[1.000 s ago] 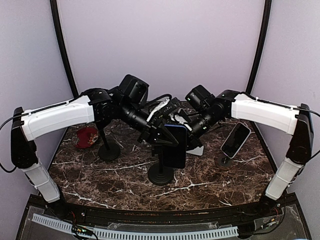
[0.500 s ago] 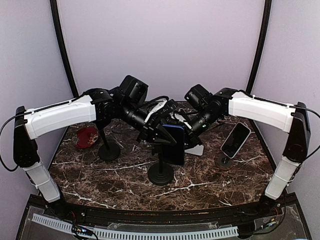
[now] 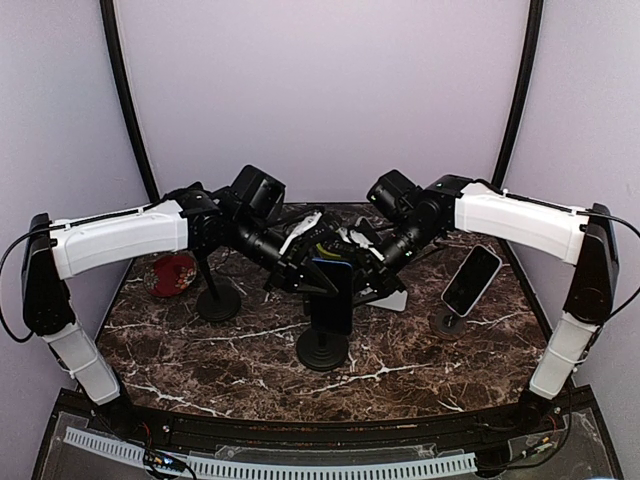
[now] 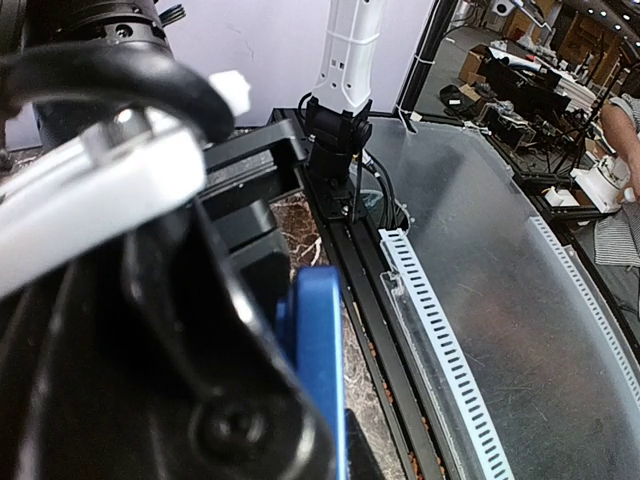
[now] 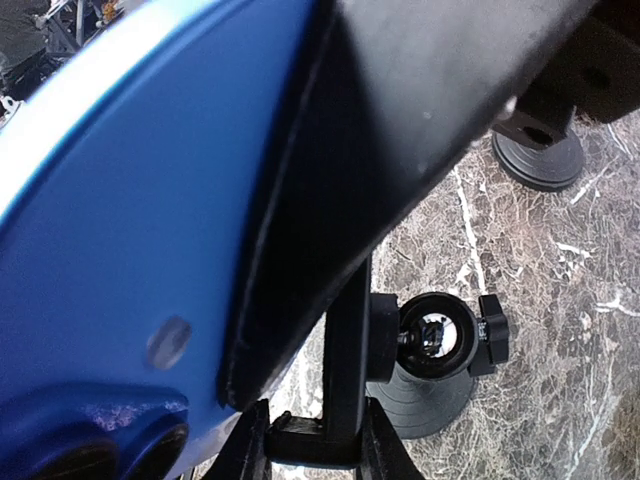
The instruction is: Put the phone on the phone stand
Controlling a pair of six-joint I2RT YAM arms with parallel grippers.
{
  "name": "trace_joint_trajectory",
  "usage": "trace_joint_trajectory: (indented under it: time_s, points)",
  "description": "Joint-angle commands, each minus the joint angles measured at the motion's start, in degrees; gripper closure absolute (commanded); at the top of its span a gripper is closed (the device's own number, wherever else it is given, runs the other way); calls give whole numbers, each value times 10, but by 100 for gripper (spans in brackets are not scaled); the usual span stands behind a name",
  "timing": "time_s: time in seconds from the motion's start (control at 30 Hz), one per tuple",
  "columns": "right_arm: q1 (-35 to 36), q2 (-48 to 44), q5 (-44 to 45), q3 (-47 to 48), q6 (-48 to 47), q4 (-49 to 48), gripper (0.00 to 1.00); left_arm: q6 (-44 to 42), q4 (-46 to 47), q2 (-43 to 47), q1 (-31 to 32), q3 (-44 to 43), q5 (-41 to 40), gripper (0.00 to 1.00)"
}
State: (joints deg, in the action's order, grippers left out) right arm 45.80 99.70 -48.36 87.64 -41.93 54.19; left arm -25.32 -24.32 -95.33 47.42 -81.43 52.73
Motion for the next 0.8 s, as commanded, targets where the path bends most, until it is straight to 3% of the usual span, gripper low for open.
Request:
trace_joint_trajectory:
  time_s: [0.0,0.43,0.77]
  points:
    - [22,9,-44,-6,-14,72,100,-9,41,18,-8,-12,-35,100]
    - [32,-3,-25,-16,-20,75,100,-13,61,9,-22,-8,-62,100]
    - [28,-50,27,-65,25,9,100,90,87,100,-30,116,-145,100]
